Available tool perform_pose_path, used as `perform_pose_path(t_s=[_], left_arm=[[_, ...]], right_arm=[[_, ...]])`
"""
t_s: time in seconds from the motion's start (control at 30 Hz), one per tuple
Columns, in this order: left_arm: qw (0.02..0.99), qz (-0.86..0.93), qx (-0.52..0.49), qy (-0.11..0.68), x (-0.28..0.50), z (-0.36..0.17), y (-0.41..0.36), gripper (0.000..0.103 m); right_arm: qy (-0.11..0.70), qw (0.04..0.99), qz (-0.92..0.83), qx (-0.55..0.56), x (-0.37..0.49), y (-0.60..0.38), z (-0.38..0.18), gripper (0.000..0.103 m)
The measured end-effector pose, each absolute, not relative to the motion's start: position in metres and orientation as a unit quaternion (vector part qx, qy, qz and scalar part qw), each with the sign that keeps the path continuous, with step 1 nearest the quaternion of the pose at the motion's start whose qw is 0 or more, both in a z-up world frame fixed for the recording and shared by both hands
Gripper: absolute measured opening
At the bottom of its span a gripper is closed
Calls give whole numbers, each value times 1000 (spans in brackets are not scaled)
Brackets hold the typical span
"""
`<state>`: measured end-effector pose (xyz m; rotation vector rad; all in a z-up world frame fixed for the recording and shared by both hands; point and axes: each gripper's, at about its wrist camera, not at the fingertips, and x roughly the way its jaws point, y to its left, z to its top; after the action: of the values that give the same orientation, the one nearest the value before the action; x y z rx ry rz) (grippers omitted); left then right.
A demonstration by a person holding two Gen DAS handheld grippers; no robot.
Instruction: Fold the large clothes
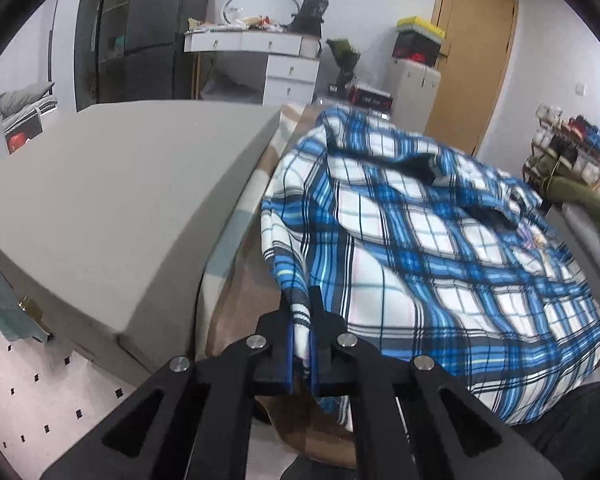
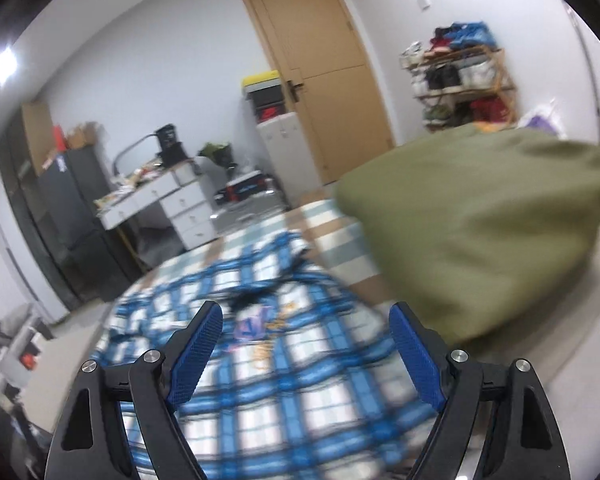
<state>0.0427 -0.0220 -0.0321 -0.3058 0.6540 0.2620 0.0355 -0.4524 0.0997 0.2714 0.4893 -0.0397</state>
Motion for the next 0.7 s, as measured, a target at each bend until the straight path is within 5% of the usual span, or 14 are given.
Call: perform_pose_path(t_s=[0.4, 0.53, 0.67, 0.7], left_arm=[[926, 116, -150, 326, 45, -30, -19, 1], [928, 115, -149, 323, 46, -28, -20, 1], [927, 114, -156, 321, 46, -27, -19, 1], [928, 113, -156, 319, 47, -26, -19, 1]], right_arm=[[363, 921, -29, 135, 31, -463, 14, 85], [403, 888, -57, 216, 49, -501, -12, 65], [402, 889, -64, 212, 56, -509, -19, 55], [401, 892, -52, 203, 58, -506, -18, 44]])
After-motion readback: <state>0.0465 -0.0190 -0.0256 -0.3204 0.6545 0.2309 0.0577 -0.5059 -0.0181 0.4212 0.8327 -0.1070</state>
